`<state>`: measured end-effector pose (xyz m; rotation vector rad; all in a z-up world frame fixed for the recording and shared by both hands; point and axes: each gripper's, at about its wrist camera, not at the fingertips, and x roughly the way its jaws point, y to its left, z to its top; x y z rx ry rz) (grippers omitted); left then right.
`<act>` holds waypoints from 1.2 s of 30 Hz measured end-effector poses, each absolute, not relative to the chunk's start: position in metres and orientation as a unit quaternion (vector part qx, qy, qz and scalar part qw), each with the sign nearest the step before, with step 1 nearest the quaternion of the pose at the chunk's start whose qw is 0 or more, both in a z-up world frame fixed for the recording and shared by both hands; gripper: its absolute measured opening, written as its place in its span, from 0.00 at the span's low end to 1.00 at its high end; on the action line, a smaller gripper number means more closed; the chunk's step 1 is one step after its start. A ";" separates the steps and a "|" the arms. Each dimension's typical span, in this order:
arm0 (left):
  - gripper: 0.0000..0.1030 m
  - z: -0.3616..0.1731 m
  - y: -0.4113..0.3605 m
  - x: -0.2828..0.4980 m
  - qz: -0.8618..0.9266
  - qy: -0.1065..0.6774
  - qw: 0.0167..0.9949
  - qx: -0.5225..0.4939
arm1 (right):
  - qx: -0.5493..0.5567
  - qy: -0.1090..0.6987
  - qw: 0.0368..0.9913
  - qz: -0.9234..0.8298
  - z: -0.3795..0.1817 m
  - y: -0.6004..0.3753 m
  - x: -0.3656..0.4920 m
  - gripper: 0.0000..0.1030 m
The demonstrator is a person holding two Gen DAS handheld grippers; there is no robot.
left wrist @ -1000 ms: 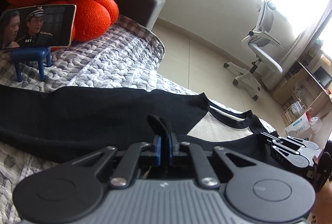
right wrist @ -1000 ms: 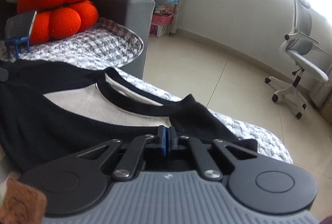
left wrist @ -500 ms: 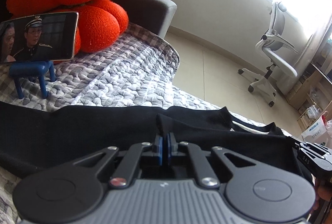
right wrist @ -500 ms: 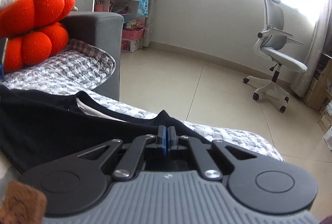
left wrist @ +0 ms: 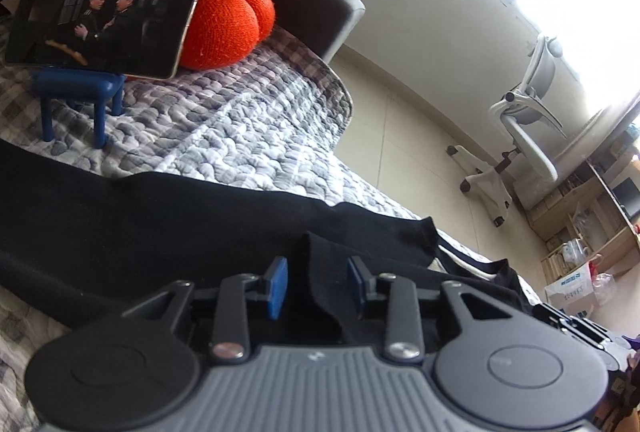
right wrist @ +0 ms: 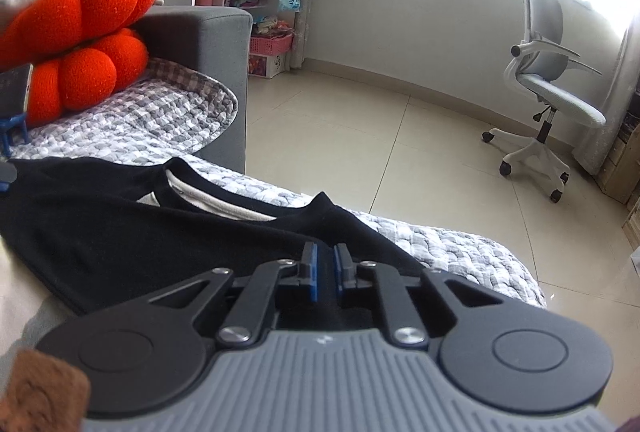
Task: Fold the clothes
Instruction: 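Open both grippers and release the folded sweatshirt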
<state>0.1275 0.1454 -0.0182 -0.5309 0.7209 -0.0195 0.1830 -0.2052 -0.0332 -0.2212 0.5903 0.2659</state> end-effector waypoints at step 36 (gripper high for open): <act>0.38 -0.029 0.066 -0.090 -0.056 0.432 0.896 -0.087 | -0.133 0.429 0.866 0.219 -0.032 -0.270 -0.033 0.35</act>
